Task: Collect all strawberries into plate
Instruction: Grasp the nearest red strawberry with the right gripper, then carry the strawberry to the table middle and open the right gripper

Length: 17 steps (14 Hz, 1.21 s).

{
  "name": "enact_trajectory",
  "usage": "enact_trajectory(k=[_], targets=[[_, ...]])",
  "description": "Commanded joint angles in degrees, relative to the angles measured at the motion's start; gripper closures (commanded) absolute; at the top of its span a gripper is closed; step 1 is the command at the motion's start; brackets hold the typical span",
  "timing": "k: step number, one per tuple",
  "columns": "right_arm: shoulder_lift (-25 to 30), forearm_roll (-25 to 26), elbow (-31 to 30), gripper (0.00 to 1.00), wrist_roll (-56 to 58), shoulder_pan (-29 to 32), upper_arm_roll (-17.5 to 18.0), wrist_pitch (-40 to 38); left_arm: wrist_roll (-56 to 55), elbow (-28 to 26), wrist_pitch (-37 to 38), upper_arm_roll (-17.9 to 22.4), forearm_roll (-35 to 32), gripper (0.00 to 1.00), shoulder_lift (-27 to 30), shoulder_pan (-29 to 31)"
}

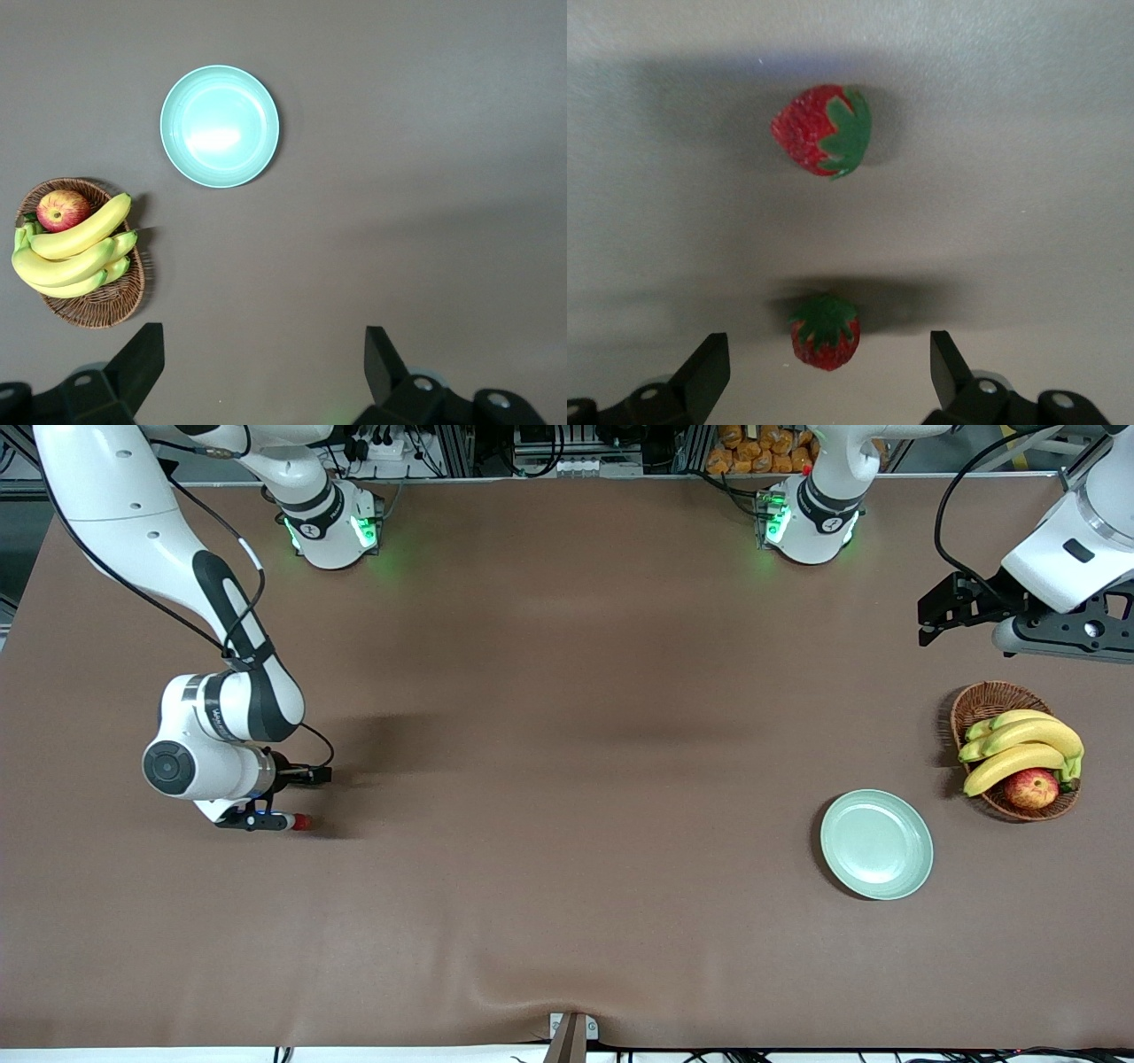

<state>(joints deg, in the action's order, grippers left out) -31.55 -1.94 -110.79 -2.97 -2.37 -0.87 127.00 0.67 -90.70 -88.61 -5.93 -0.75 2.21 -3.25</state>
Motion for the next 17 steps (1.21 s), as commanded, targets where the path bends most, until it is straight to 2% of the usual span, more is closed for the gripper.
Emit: enact_trajectory(k=[1,2,5,7,10,12,14,17], targets=[[0.2,-0.9,-0.8,0.00,1.3,0.5,0.3,1.5,0.8,0.0,-0.3,-0.1,0.8,0.00,0.2,0.6],[0.2,-0.9,-0.8,0.15,1.3,0.5,0.3,1.5,0.8,-0.1,-0.3,-0.1,0.8,0.00,0.2,0.5],[0.2,-0.9,-0.9,0.45,1.0,0.4,0.3,1.1,0.8,0.0,-0.3,-0.1,0.8,0.00,0.2,0.6],[0.2,-0.9,-0.8,0.58,1.0,0.6,0.3,0.9,0.8,-0.1,-0.3,-0.1,0.9,0.00,0.2,0.6],[0.2,-0.9,-0.7,0.83,0.9,0.5,0.3,0.9,0.8,0.0,-0.3,-0.1,0.8,0.00,0.2,0.6],[1.5,-2.5,0.5,0.89,1.0,0.6,0.4,1.0,0.8,0.0,-0.3,-0.1,0.8,0.00,0.2,0.6],[3.5,-4.6,4.7,0.90,1.0,0.0,1.3,0.8,0.8,0.0,-0.3,-0.1,0.8,0.00,0.2,0.5],[3.3,-6.4,9.4,0.89,-0.3,-1.2,6.7,1.2,0.8,0.0,-0.3,-0.1,0.8,0.00,0.2,0.5]])
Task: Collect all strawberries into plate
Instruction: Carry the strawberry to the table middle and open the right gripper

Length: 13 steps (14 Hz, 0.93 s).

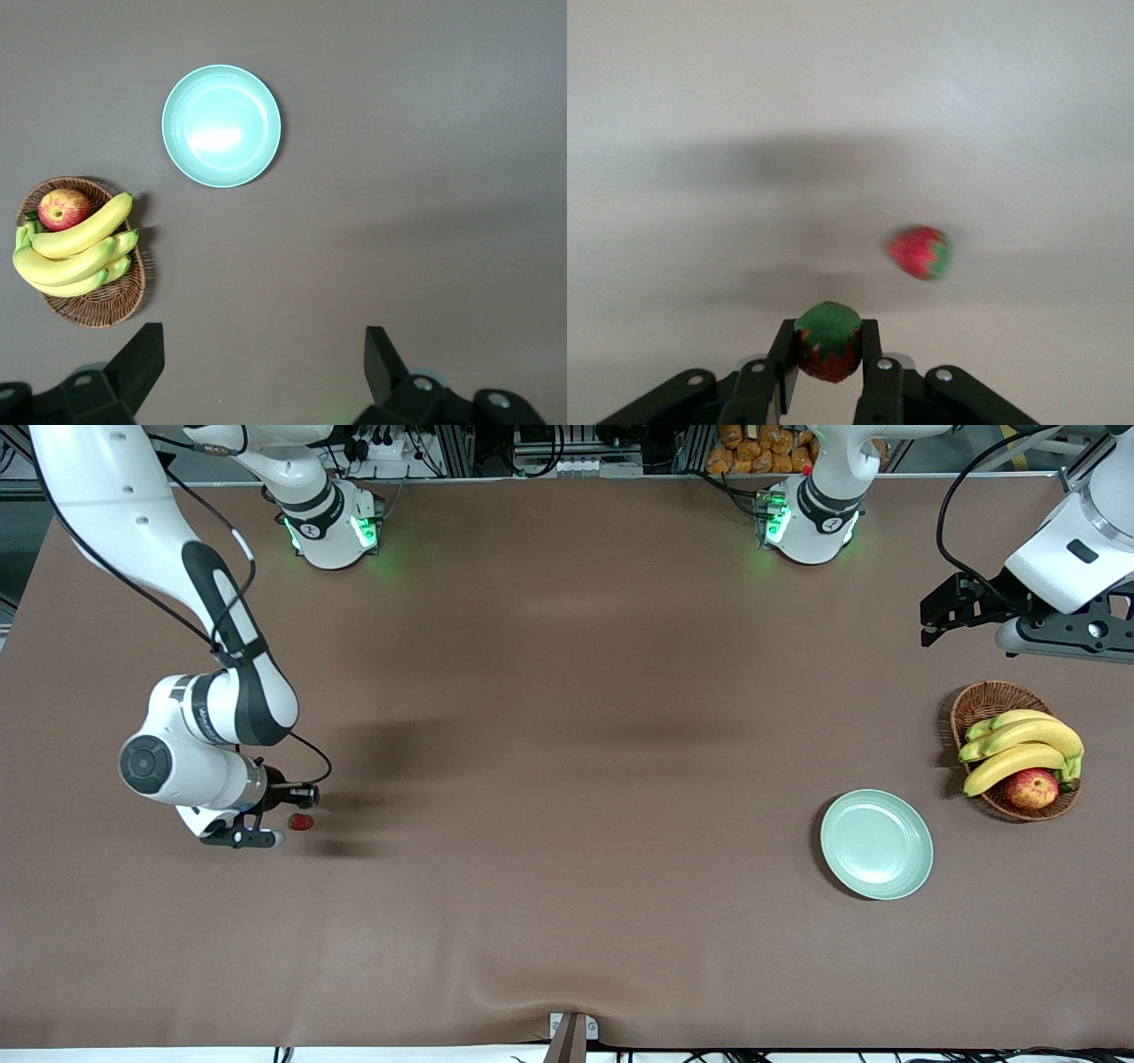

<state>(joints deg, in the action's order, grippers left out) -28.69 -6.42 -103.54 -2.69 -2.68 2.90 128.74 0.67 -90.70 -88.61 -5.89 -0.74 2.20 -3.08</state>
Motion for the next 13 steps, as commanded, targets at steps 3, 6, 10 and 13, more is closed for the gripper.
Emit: enact_trajectory(k=[3,6,10,13], targets=[[-1.1,-12.8,4.2,0.86,-4.6,-7.9,3.3,-0.1,0.8,0.0,-0.3,-0.1,0.8,0.00,0.2,0.4],[-4.8,-19.3,7.0,0.86,-4.6,-13.5,3.3,0.5,0.8,-0.1,-0.3,-0.1,0.8,0.00,0.2,0.4],[-9.9,-24.7,8.4,0.75,-4.7,-22.6,3.3,13.3,0.8,-0.1,-0.3,-0.1,0.8,0.00,0.2,0.4],[-11.2,-26.0,8.4,0.54,-4.6,-25.6,3.3,14.4,0.8,-0.1,-0.3,-0.1,0.8,0.00,0.2,0.4]])
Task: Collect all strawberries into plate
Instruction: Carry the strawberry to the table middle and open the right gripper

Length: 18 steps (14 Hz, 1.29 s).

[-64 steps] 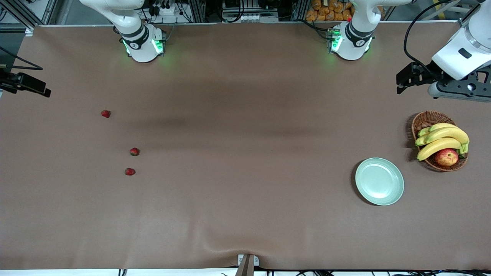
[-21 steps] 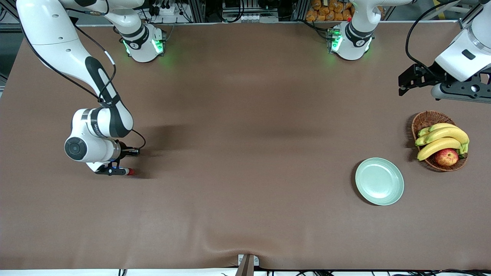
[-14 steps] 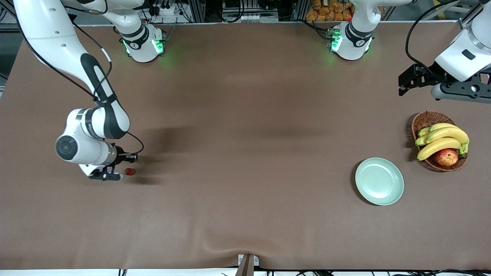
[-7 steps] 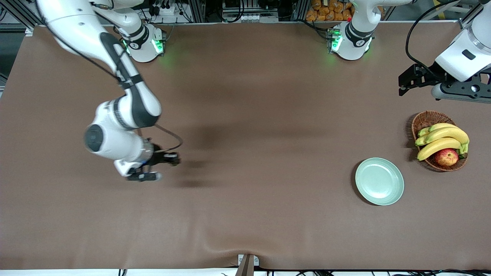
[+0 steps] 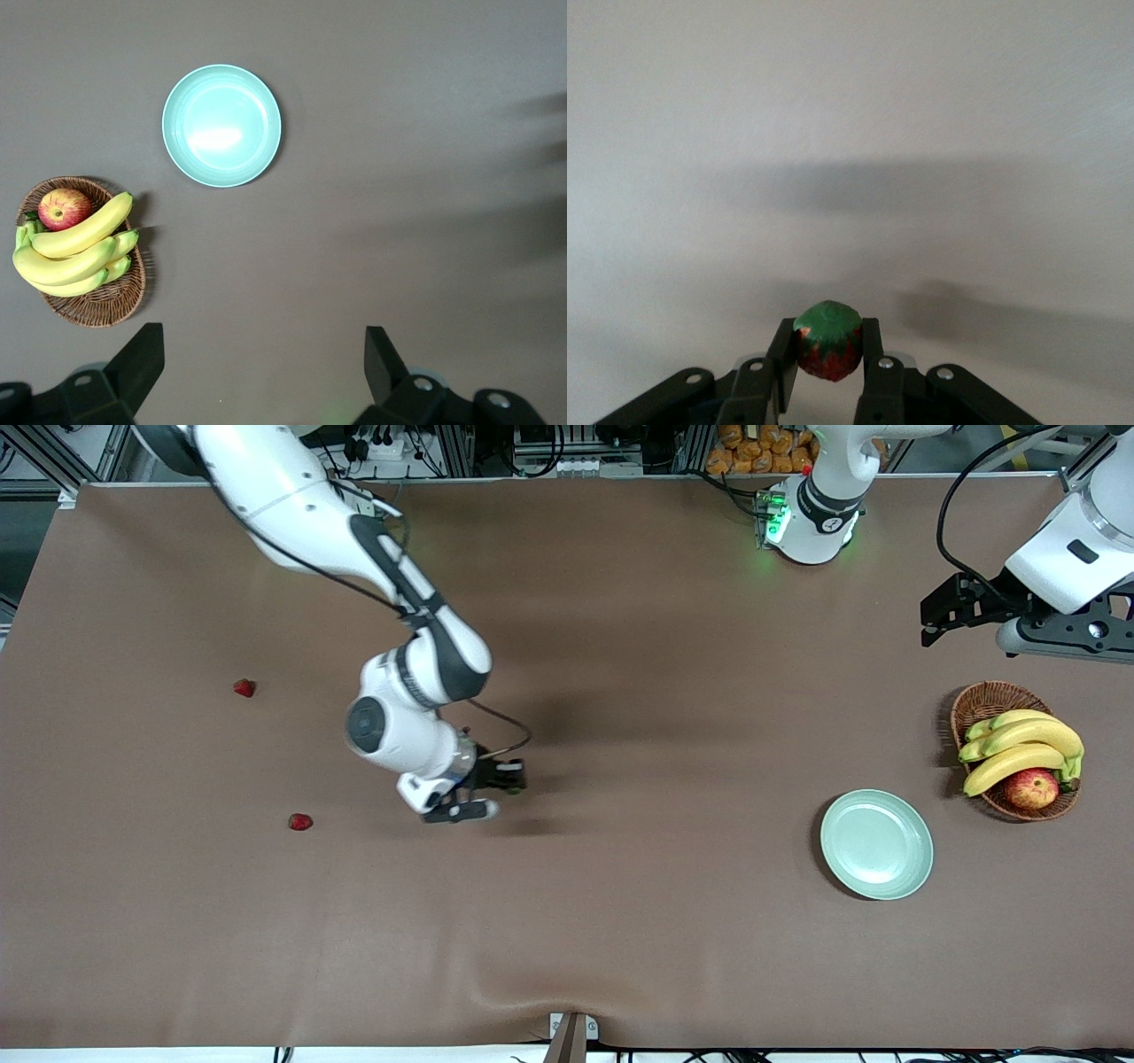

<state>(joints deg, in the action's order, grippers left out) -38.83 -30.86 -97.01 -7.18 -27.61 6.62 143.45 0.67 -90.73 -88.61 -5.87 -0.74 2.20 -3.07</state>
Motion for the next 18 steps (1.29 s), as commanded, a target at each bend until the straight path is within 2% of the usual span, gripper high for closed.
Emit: enact_trajectory(k=[1,2,4,6,8,12,13,18], targets=[[-1.9,-1.7,1.8,0.19,-0.1,-1.1,-0.5,-0.2,0.8,-0.1,-0.3,-0.1,0.9,0.00,0.2,0.4],[-2.8,-1.7,1.9,0.00,-0.1,-2.1,-0.6,0.1,0.8,-0.1,-0.3,-0.1,0.8,0.00,0.2,0.4],[-3.1,-1.7,1.8,0.00,-0.1,-2.2,-0.6,2.2,0.8,-0.1,-0.3,-0.1,0.8,0.00,0.1,0.4],[-1.5,-1.7,1.7,0.00,0.2,-0.2,-0.6,1.1,0.8,-0.1,-0.3,-0.1,0.8,0.00,0.1,0.4],[0.6,-1.3,1.7,0.00,0.6,3.9,-0.9,-4.5,0.8,-0.1,-0.1,0.0,0.8,0.00,0.0,0.5],[5.1,-0.3,0.9,0.00,3.0,10.3,-3.9,-15.4,0.7,0.0,-0.3,0.0,1.0,0.00,-0.3,1.1],[6.2,1.6,-0.2,0.00,3.0,11.9,-4.8,-16.3,0.7,0.0,-0.3,0.0,1.2,0.00,-0.5,1.2],[8.6,18.4,-1.5,0.00,3.8,22.8,-4.9,-21.8,-1.7,2.6,-0.5,0.0,2.0,0.00,-2.9,2.2]])
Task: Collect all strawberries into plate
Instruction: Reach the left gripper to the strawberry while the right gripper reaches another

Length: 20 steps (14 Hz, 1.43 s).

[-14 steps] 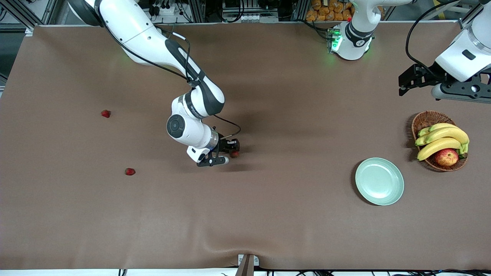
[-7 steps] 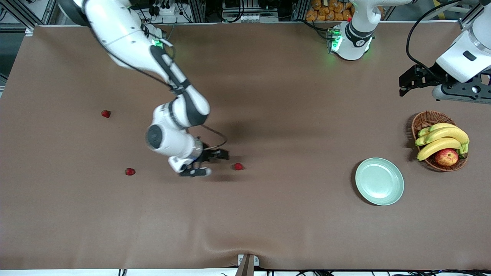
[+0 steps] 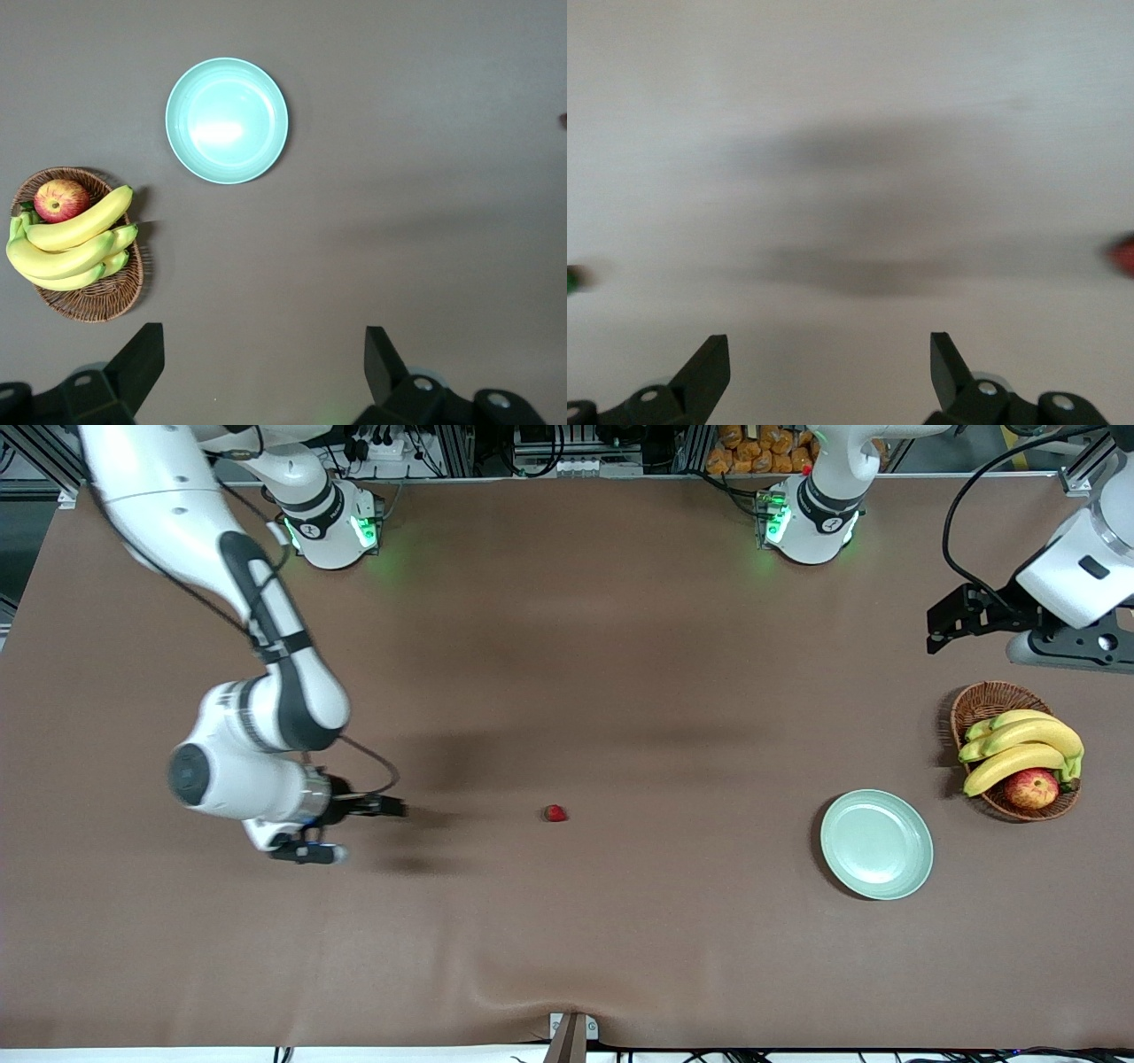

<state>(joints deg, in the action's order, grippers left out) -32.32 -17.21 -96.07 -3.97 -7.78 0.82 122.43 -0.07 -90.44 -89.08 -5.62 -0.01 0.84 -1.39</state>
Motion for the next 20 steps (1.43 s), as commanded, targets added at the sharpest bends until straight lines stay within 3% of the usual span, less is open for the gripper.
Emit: enact_trajectory(k=[1,3,5,9,15,20], targets=[[2.0,6.6,-2.5,0.00,0.5,3.4,0.9,-0.7,-1.5,2.4,0.0,-0.3,1.4,0.00,-1.7,0.6],[1.2,12.0,-2.4,0.00,1.0,5.3,0.9,0.3,-7.5,2.3,-0.1,-0.8,2.2,0.00,-2.3,-0.4],[0.1,16.3,-2.5,0.00,4.4,7.0,0.9,4.6,-14.2,3.3,-2.2,-2.2,3.4,0.00,-6.5,-2.1],[-2.1,16.2,-2.5,0.00,6.2,8.8,0.9,6.3,-28.3,13.3,-9.6,-3.2,5.5,0.00,-21.9,-11.6],[-5.1,16.2,-2.5,0.00,6.5,9.2,0.9,6.9,-48.5,13.6,-36.1,-3.1,5.5,0.00,-35.5,-22.3],[-6.2,16.2,-2.6,0.00,6.9,9.2,0.9,6.9,-66.6,13.6,-52.4,-3.0,5.5,0.00,-43.8,-26.9]])
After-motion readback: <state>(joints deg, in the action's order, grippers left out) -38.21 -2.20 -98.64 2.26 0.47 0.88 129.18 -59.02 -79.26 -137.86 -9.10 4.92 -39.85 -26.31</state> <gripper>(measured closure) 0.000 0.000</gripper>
